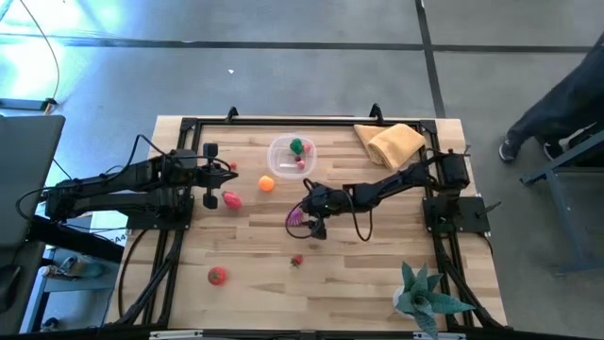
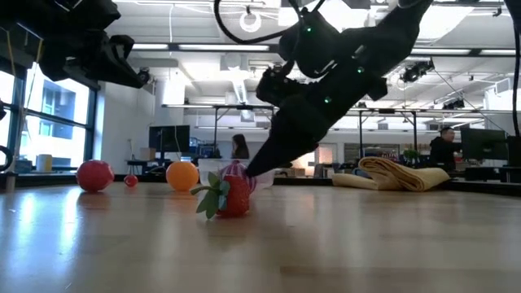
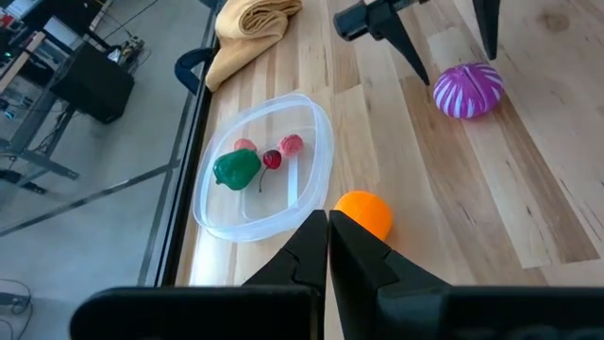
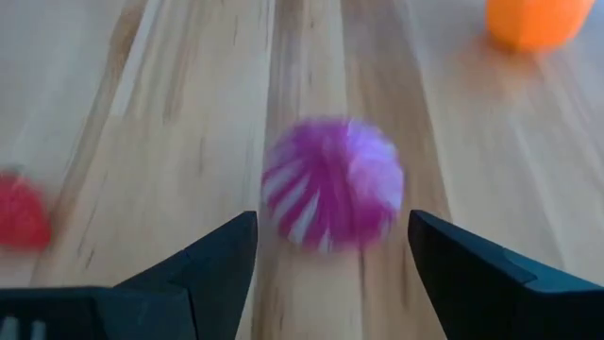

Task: Pick and placing Produce into tupperware
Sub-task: Put the white and purple onion into the transparent bin

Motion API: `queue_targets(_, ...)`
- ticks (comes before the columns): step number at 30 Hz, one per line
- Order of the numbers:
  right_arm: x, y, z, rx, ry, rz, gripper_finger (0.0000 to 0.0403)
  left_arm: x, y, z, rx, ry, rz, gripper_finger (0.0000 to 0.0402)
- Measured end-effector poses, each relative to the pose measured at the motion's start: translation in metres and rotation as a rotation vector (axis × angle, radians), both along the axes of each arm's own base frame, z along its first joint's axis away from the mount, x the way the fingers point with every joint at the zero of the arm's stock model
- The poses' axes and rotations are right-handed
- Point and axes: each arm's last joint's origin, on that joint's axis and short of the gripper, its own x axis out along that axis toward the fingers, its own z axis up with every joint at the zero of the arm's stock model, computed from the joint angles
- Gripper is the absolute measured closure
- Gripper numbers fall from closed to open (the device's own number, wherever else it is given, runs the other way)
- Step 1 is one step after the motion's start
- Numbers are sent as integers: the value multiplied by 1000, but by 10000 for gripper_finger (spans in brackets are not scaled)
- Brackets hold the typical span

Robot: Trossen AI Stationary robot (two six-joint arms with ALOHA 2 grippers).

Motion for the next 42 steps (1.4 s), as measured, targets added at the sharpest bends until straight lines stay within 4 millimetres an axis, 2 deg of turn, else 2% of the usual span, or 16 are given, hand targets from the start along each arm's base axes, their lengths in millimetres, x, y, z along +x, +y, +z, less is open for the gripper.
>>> queue_targets(11, 15, 1, 2, 14, 20, 12, 135, 0, 0, 0, 0, 1, 0, 396)
queue_targets(27, 27, 2, -5, 21, 52, 20, 134, 0, 0, 0, 0, 0, 0, 396)
queue_targets(42, 28, 2, -4, 14, 42, 12, 95, 0, 0, 0, 0, 0, 0, 396)
